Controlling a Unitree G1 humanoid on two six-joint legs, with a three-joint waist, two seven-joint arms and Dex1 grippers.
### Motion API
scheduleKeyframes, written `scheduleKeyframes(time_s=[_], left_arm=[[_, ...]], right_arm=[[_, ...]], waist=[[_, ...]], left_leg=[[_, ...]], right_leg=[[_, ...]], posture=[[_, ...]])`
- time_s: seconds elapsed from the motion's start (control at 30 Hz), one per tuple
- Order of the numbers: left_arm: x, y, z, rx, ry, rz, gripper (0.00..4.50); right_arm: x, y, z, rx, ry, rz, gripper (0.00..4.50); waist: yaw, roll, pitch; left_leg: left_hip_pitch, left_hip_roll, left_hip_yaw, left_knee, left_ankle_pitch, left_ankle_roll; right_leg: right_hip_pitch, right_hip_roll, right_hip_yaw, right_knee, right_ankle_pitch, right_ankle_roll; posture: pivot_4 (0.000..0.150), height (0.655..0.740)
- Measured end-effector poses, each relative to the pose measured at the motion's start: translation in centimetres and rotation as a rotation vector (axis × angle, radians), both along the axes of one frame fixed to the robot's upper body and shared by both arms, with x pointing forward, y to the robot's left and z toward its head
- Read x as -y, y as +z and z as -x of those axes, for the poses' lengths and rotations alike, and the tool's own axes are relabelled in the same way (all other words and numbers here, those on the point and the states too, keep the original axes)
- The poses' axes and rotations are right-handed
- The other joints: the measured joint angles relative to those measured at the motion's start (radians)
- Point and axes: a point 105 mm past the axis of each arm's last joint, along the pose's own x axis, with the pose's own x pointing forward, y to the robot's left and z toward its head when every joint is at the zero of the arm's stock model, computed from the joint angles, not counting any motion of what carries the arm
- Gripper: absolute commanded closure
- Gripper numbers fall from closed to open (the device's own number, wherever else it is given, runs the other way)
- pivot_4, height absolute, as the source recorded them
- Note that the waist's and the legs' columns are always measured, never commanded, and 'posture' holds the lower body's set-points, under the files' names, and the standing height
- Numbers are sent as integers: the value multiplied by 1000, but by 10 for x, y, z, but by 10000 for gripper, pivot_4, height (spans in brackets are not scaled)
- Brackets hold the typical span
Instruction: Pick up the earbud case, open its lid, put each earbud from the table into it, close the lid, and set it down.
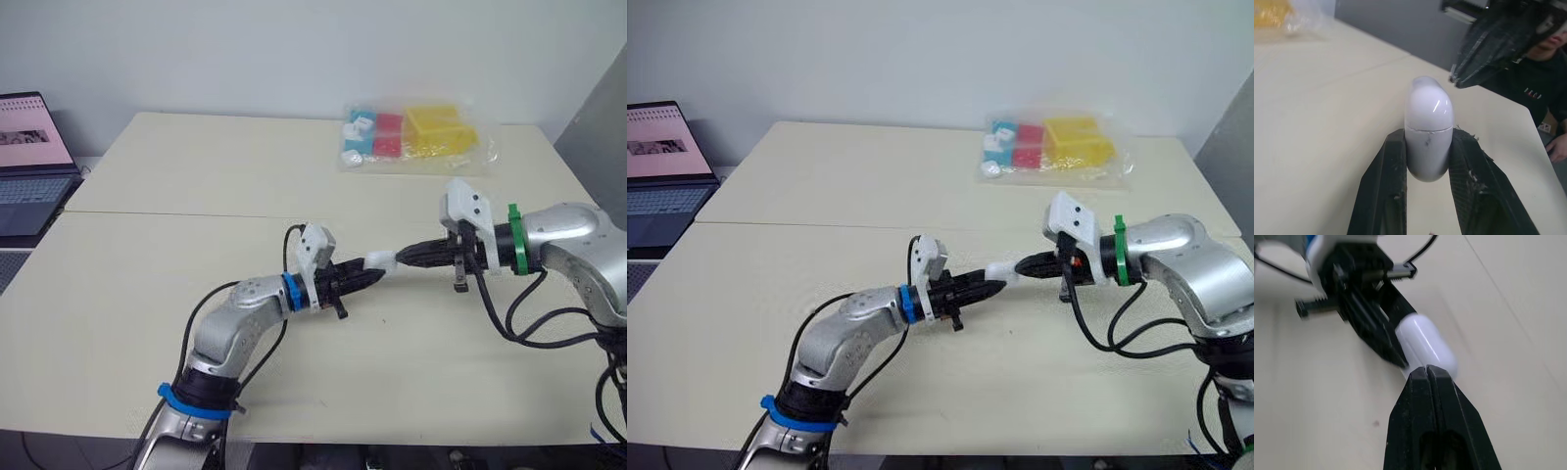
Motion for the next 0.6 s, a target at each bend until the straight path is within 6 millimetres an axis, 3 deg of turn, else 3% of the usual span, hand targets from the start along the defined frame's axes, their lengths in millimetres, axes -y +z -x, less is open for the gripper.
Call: scheduleKeyframes(time_s=[0.2, 0.43, 0.47, 0.6], left_arm=[[6, -25, -8, -335, 21, -43, 37023], [-5, -42, -14, -461, 51, -122, 37023], [-5, -42, -13, -466, 48, -126, 30017], [-11, -44, -10, -466, 33, -165, 19103]], right_arm=[[-2, -22, 22, 63, 5, 4, 45000], [-5, -38, 37, 85, -51, 30, 45000], [-5, -38, 36, 85, -60, 34, 45000], [-4, -38, 36, 89, -71, 41, 45000]], waist=[[-8, 0, 0], [-11, 0, 0], [-11, 0, 0], [-11, 0, 0]], left_leg=[[1, 0, -1, 0, 0, 0], [4, 0, 0, 0, 1, -2], [4, 0, 0, 1, 1, -2], [4, 0, 0, 0, 1, -2]], right_leg=[[0, 1, 0, 2, 0, 0], [0, 1, 1, 5, 0, 0], [1, 0, 1, 5, 0, 0], [1, 1, 1, 5, 0, 0]], posture=[[1500, 7400], [1500, 7400], [1500, 7400], [1500, 7400]])
